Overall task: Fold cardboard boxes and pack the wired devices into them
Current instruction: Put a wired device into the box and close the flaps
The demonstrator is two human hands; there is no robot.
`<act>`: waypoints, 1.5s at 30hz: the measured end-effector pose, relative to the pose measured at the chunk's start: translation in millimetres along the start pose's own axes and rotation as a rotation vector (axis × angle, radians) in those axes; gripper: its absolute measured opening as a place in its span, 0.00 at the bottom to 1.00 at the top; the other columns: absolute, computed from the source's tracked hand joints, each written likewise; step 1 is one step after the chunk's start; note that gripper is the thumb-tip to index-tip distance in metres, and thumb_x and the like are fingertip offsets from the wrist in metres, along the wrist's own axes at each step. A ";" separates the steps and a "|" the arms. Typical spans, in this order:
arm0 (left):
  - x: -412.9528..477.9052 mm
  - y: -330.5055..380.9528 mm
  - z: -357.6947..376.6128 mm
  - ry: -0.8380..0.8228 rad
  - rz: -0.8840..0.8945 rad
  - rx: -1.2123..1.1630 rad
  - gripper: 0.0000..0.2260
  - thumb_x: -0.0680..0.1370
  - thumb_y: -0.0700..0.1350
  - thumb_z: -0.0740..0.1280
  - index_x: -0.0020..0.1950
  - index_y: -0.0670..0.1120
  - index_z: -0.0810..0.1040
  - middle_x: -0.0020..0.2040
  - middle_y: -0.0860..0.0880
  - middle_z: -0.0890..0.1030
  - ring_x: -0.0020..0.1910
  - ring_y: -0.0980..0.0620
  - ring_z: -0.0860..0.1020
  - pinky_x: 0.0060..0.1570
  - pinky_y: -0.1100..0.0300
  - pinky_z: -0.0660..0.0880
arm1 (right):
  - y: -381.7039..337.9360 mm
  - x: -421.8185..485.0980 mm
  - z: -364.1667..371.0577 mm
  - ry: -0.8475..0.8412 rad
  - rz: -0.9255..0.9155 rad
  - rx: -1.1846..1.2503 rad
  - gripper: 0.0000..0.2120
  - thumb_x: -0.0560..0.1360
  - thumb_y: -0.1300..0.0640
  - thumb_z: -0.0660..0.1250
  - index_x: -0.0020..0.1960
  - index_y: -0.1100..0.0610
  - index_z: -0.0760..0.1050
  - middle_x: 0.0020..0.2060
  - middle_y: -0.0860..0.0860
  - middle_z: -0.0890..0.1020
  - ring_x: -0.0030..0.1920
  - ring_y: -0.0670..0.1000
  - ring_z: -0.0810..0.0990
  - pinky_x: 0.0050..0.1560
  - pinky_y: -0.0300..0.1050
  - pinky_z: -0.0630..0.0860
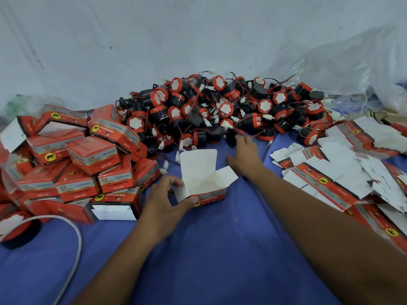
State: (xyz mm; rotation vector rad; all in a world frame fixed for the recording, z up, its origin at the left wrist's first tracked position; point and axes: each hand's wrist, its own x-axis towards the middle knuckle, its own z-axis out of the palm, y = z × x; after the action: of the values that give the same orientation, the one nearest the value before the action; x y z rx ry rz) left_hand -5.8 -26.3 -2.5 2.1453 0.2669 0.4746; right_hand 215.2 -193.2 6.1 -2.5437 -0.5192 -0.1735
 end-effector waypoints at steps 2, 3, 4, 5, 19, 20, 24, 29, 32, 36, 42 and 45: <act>-0.1 -0.4 -0.1 -0.011 -0.010 -0.004 0.16 0.71 0.52 0.76 0.51 0.59 0.71 0.53 0.61 0.74 0.53 0.69 0.70 0.45 0.74 0.67 | -2.2 18.0 4.5 0.044 0.096 0.079 0.34 0.76 0.51 0.72 0.75 0.61 0.60 0.71 0.63 0.64 0.68 0.66 0.67 0.66 0.58 0.68; -0.1 -0.8 0.3 -0.014 -0.012 -0.004 0.16 0.71 0.53 0.76 0.51 0.59 0.71 0.54 0.61 0.74 0.53 0.69 0.70 0.45 0.74 0.67 | -3.2 25.6 6.4 0.055 0.132 0.123 0.36 0.76 0.49 0.72 0.76 0.59 0.58 0.72 0.63 0.64 0.69 0.67 0.66 0.67 0.59 0.68; 0.1 -1.2 0.6 -0.018 -0.010 -0.004 0.16 0.71 0.53 0.76 0.51 0.59 0.71 0.54 0.60 0.74 0.53 0.68 0.71 0.45 0.74 0.67 | -3.7 32.5 9.0 0.082 0.152 0.145 0.37 0.75 0.48 0.72 0.76 0.58 0.58 0.72 0.63 0.64 0.69 0.67 0.66 0.67 0.60 0.68; 0.1 -1.8 1.1 -0.022 -0.003 -0.009 0.16 0.71 0.53 0.76 0.51 0.58 0.71 0.55 0.59 0.75 0.54 0.65 0.72 0.46 0.73 0.67 | -3.5 37.9 12.2 0.123 0.161 0.152 0.37 0.75 0.48 0.73 0.76 0.58 0.58 0.72 0.62 0.65 0.68 0.67 0.66 0.67 0.61 0.68; 1.3 -6.9 2.0 -0.081 0.023 -0.024 0.16 0.72 0.56 0.75 0.53 0.60 0.71 0.55 0.58 0.75 0.53 0.60 0.74 0.47 0.68 0.69 | 8.9 54.2 26.1 0.193 -0.035 0.187 0.22 0.73 0.58 0.71 0.65 0.57 0.71 0.63 0.59 0.71 0.60 0.64 0.73 0.58 0.53 0.72; 1.6 -7.2 2.0 -0.084 0.027 -0.028 0.16 0.72 0.56 0.75 0.53 0.60 0.71 0.55 0.58 0.75 0.54 0.60 0.73 0.47 0.68 0.69 | 6.9 49.5 26.5 0.205 -0.051 0.194 0.18 0.73 0.60 0.71 0.61 0.57 0.71 0.59 0.59 0.74 0.56 0.64 0.75 0.51 0.50 0.72; 2.5 -7.5 3.6 -0.081 0.045 -0.068 0.15 0.72 0.55 0.75 0.52 0.60 0.71 0.56 0.56 0.75 0.55 0.58 0.74 0.50 0.66 0.71 | -6.9 19.6 13.2 0.126 0.067 0.662 0.26 0.76 0.55 0.73 0.70 0.55 0.65 0.56 0.56 0.79 0.46 0.56 0.80 0.43 0.49 0.75; 2.8 -6.4 5.3 -0.105 0.100 -0.056 0.16 0.74 0.55 0.74 0.55 0.59 0.71 0.57 0.55 0.75 0.58 0.55 0.73 0.55 0.60 0.73 | -23.3 -54.6 -49.9 0.183 -0.152 0.828 0.15 0.81 0.58 0.67 0.64 0.44 0.72 0.61 0.44 0.77 0.54 0.43 0.82 0.50 0.42 0.81; 1.9 -5.4 5.2 -0.115 0.110 -0.044 0.17 0.74 0.56 0.74 0.58 0.59 0.72 0.58 0.57 0.75 0.59 0.54 0.72 0.59 0.56 0.73 | -32.2 -102.9 -54.4 0.289 -0.659 0.348 0.14 0.78 0.63 0.66 0.62 0.53 0.78 0.63 0.49 0.75 0.64 0.41 0.72 0.63 0.36 0.70; -0.9 4.2 2.4 -0.117 0.196 -0.119 0.14 0.73 0.55 0.74 0.55 0.65 0.75 0.54 0.63 0.80 0.56 0.62 0.76 0.54 0.66 0.74 | -37.5 -134.5 -27.6 0.078 -0.848 -0.030 0.13 0.80 0.62 0.64 0.64 0.61 0.80 0.71 0.64 0.70 0.76 0.68 0.62 0.78 0.61 0.55; -0.5 3.8 2.8 -0.119 0.233 -0.056 0.12 0.73 0.55 0.73 0.54 0.57 0.76 0.51 0.61 0.79 0.53 0.58 0.77 0.51 0.65 0.72 | -43.6 -137.8 -22.9 0.135 -0.778 -0.218 0.16 0.82 0.64 0.58 0.67 0.66 0.74 0.66 0.57 0.77 0.74 0.62 0.68 0.77 0.62 0.57; -0.6 5.7 2.6 -0.116 0.251 -0.023 0.10 0.73 0.56 0.72 0.52 0.61 0.75 0.51 0.64 0.77 0.52 0.61 0.75 0.48 0.72 0.69 | -46.9 -138.9 -23.5 0.210 -0.563 -0.146 0.10 0.80 0.60 0.62 0.52 0.62 0.80 0.52 0.53 0.83 0.57 0.57 0.76 0.70 0.54 0.67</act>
State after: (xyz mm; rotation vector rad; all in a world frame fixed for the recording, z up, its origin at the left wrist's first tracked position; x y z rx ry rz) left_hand -5.1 -31.6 0.6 2.1848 -0.0742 0.4912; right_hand 68.7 -214.5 17.4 -2.4107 -1.1589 -0.6919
